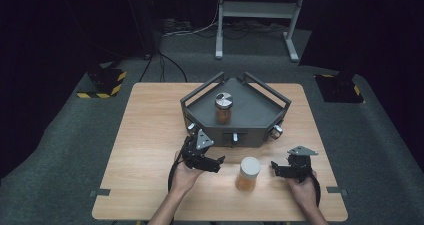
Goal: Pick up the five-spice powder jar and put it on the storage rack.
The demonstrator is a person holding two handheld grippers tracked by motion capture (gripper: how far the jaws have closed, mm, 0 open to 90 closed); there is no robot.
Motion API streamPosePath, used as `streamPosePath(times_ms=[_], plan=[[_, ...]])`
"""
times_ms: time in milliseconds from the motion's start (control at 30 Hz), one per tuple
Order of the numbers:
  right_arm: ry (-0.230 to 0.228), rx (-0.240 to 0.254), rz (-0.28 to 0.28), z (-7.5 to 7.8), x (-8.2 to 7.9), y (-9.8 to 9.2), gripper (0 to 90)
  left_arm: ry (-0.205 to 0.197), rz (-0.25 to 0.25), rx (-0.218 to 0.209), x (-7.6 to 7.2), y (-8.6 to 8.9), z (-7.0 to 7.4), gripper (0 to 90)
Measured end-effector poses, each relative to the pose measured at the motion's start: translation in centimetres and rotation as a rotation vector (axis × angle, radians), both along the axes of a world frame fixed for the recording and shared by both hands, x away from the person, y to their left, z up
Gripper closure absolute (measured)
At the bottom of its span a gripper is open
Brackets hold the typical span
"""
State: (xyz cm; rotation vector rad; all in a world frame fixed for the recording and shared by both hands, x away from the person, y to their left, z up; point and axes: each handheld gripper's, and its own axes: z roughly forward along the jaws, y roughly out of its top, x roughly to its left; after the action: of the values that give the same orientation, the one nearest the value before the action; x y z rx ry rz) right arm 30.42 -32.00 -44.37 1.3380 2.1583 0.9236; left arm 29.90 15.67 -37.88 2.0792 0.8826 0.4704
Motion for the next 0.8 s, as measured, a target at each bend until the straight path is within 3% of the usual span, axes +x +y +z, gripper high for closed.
streamPosePath(times_ms=[400, 800], plan=[[0.000, 0.000, 0.000, 0.0, 0.0, 0.0, 9.1, 0.074, -0.010, 0.038, 0.4, -0.3, -4.5, 6.4], [0.000, 0.000, 0.000, 0.0, 0.0, 0.0, 9.1, 0.096, 0.005, 0.022, 0.9, 0.2, -6.4, 6.4]])
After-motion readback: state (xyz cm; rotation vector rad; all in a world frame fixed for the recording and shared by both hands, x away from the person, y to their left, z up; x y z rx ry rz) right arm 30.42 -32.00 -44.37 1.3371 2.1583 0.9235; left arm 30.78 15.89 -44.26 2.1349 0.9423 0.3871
